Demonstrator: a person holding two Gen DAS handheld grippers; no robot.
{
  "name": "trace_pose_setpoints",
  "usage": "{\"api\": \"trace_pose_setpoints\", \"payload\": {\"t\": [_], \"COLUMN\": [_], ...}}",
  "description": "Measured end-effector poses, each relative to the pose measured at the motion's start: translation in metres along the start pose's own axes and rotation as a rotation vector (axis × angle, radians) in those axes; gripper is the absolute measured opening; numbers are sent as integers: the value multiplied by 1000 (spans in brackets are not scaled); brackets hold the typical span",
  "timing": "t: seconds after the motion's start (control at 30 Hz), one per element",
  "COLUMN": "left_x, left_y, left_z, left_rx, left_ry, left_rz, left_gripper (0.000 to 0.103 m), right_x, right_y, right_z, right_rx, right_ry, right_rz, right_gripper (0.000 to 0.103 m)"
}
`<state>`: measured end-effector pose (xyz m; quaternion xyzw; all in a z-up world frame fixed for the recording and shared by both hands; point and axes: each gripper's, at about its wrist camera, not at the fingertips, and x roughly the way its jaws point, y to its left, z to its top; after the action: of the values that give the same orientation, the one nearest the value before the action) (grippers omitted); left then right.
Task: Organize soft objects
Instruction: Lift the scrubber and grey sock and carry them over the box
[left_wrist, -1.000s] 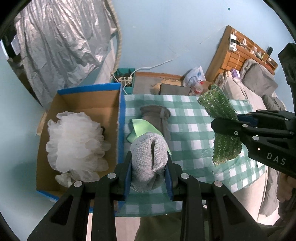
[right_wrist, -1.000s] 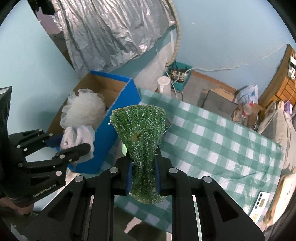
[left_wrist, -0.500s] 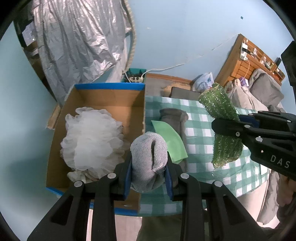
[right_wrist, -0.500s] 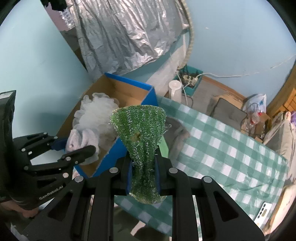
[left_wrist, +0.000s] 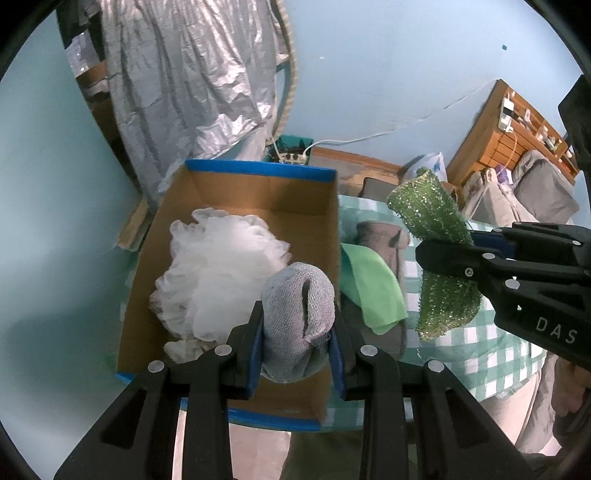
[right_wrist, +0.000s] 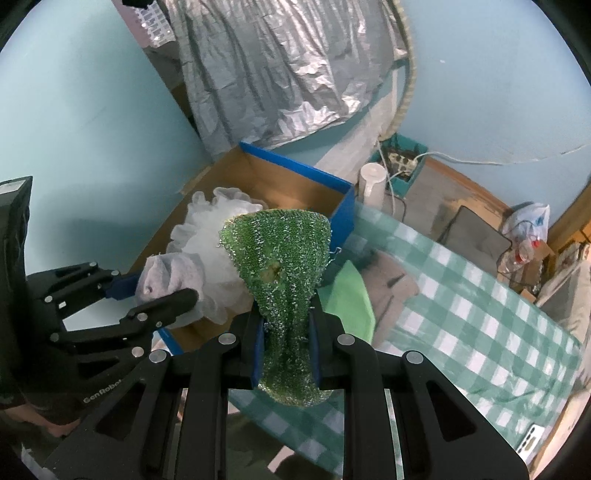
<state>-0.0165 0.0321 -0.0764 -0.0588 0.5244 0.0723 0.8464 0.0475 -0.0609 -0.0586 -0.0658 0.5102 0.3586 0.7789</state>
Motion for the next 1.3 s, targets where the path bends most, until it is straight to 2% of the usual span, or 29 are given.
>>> {"api": "trace_pose_setpoints", "payload": {"t": [0.7, 1.3], "left_x": [23, 76], "left_y": [62, 82], "left_z": [-5, -7], "left_rx": [-74, -52], "left_ry": [45, 119], "left_rz": [29, 43], "left_gripper": [31, 31], "right_x": [59, 128], "right_y": [44, 49], "right_z": [32, 33], "right_rx": [-40, -23], "right_ry": [75, 189], "right_rz": [64, 65], "right_gripper": [18, 18]}}
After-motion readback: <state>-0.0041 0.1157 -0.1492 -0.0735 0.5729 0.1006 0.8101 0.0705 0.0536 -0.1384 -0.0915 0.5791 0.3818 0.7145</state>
